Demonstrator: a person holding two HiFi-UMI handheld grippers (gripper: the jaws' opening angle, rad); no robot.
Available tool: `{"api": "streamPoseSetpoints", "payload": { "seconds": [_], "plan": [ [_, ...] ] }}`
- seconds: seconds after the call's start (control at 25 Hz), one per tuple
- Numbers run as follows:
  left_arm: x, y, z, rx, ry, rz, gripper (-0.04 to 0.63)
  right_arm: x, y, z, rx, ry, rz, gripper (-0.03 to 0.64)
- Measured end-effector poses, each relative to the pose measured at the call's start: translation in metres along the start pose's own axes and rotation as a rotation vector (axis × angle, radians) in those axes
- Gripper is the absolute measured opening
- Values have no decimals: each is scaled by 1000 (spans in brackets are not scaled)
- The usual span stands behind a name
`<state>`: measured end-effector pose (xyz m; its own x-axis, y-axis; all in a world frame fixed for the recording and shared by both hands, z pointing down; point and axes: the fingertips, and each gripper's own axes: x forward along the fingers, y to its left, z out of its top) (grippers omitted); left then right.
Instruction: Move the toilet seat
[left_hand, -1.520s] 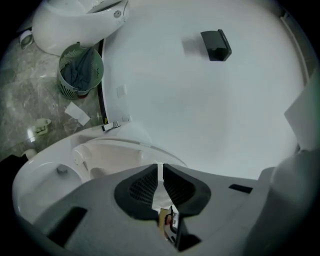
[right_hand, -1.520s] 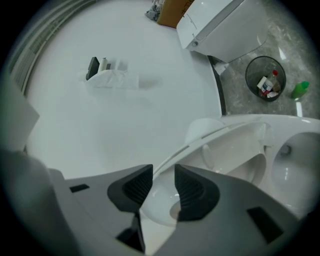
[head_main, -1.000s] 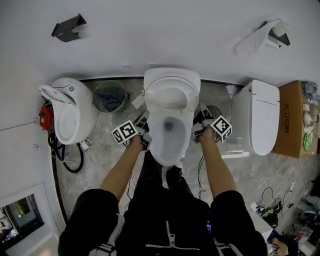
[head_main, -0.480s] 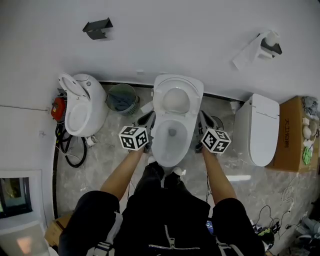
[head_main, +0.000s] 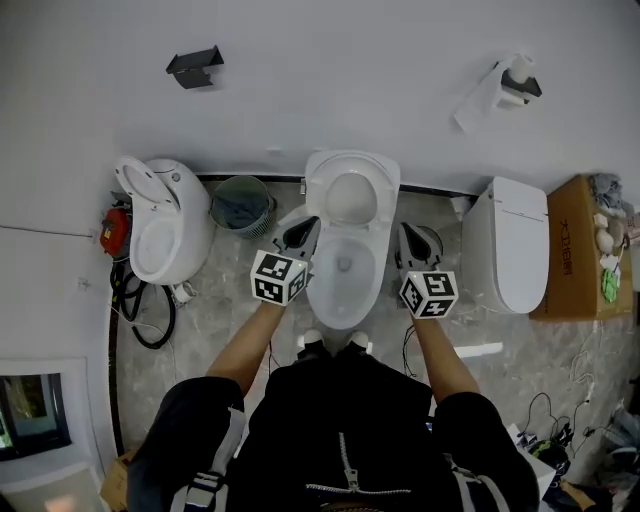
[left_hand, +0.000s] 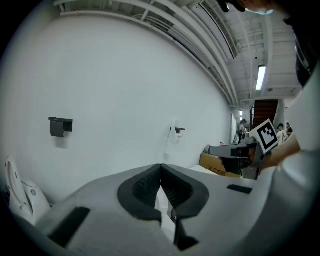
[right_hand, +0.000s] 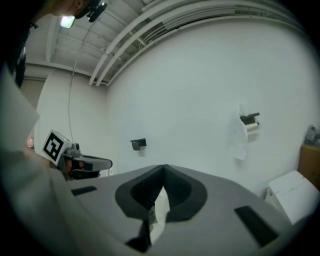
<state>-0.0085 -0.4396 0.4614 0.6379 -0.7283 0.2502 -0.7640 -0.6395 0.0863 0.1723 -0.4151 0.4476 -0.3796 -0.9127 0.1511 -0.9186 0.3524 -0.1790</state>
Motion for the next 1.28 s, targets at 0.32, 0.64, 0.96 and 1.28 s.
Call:
{"api": "streamPoseSetpoints", "payload": {
  "seconds": [0.32,0.64,0.96,1.28],
  "plan": [
    [-19,-3,21,35,-65,-5,2,-14,19,12,-77,-20,7,2],
    [-25,-14,16,31,-68,-26,2,-20,28,15,-97,-39,4,2],
    [-29,-16,8,17,-63,-17,2,-26,27,6,-84,-29,-3,2],
    [-37,-12,4,1,-63,-1,2,-25,46,-1,-136,-10,35,2]
  ]
}}
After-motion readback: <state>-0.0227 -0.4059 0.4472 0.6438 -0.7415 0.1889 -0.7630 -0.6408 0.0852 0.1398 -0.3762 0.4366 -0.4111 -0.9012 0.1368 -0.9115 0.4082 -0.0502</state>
